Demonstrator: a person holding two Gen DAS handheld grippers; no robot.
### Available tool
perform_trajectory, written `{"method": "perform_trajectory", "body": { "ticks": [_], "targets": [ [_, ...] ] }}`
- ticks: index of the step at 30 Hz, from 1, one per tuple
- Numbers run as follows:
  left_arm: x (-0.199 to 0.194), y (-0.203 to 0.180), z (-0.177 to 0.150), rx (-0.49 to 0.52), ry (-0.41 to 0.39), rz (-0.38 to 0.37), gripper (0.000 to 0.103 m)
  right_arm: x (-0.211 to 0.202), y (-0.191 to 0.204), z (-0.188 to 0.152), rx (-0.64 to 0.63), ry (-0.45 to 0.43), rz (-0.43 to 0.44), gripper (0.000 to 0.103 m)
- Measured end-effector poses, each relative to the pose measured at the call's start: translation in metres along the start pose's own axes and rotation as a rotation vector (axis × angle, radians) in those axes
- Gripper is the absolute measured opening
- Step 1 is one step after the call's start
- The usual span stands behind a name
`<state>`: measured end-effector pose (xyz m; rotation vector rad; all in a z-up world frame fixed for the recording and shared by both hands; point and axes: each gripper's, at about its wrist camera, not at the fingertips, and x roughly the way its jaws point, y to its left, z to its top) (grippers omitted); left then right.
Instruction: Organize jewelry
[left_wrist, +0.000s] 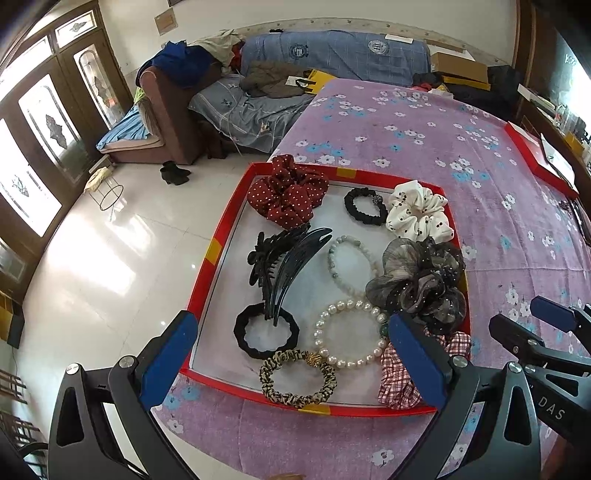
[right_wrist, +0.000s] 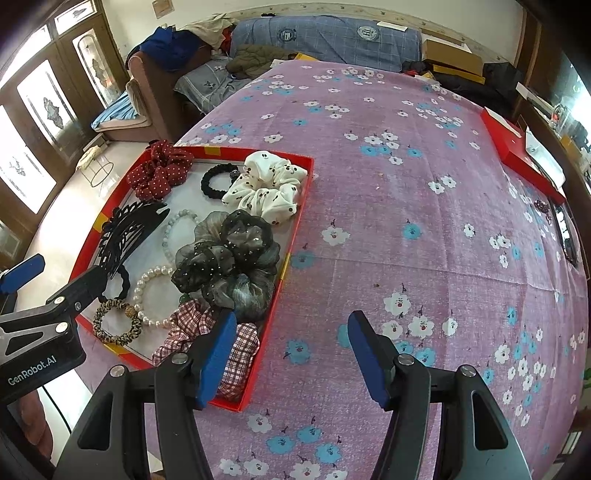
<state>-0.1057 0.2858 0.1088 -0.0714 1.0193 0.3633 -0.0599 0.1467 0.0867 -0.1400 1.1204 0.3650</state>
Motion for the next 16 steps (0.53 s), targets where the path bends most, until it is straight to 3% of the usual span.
{"method": "perform_trajectory", "body": {
  "ticks": [16],
  "targets": [
    [-0.002,0.002,-0.004,-0.03,0.036,0.037,0.103,0.001,-0.006,-0.013,0.002,0.015,0.036,0.069]
  ]
}}
